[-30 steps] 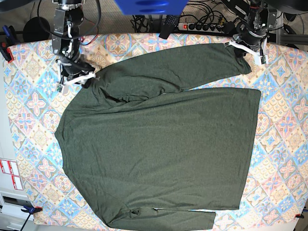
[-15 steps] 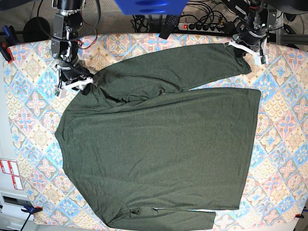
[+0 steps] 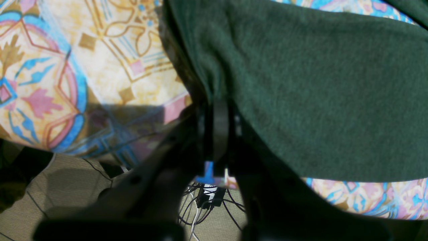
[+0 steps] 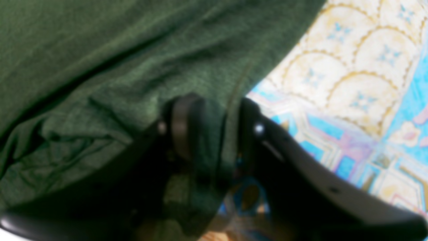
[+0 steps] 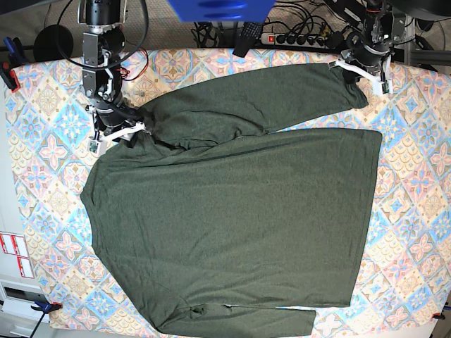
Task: Fold the T-shirt properly
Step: 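Move the right gripper to the opposite shoulder corner and grasp it, then lift both shoulder corners and pull them toward the hem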
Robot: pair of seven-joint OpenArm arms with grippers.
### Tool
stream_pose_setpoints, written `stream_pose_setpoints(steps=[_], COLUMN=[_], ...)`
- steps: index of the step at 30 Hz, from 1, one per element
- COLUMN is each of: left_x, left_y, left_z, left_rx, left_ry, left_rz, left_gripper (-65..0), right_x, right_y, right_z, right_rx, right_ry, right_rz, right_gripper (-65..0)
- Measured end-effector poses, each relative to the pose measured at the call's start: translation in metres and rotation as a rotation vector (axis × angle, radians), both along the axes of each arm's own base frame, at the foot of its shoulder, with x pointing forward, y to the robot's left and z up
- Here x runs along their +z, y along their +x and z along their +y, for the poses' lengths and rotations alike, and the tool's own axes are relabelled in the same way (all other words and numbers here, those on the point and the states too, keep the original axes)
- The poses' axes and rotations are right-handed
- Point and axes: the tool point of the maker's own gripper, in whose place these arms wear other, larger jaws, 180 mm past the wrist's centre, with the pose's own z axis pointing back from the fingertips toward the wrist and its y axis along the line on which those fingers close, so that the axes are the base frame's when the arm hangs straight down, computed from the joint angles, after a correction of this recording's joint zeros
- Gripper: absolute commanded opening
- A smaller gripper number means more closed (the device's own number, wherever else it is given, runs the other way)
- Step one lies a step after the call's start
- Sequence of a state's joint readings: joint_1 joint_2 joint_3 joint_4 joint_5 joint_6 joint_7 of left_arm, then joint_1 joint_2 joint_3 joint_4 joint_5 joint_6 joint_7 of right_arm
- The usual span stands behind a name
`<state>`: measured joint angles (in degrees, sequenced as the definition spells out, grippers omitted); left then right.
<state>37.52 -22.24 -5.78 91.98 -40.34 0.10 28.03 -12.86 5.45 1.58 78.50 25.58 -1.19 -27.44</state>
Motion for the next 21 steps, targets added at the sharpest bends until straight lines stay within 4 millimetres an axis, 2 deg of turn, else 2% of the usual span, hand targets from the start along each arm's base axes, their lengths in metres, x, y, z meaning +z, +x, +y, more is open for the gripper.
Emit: stream_pose_setpoints(steps=[4, 9, 12, 15, 18, 21], left_x=[0.000, 0.001, 0.002, 0.004, 0.014, 0.030], left_y=[0.000, -0.001, -0.002, -0.003, 0.003, 0.018], left_z=[0.000, 0.003, 0.010, 0.021, 0.034, 0.032], left_rx=[0.000, -0.003, -0.003, 0.016, 0.007, -0.040], left_ry=[0.001, 0.005, 0.013, 0.038, 0.098, 0.138], left_rz=[0.000, 0.001, 0.012, 0.015, -0.004, -0.055], left_gripper=[-65.0, -65.0, -65.0, -65.0, -65.0, -65.0], right_x=[-0.002, -0.002, -0.001, 0.001, 0.004, 0.008], right_y=[-0.002, -0.003, -0.006, -0.020, -0.035, -0.042], right_z=[0.003, 0.003, -0.005, -0.016, -0.023, -0.022], right_rx=[0.004, 0.002, -0.030, -0.061, -0.072, -0.066], right_ry=[0.012, 0.017, 0.037, 0.045, 0.030, 0.022], right_rz=[0.011, 0.012, 0.015, 0.030, 0.039, 0.057], right_gripper=[-64.4, -65.0, -65.0, -65.0, -65.0, -65.0])
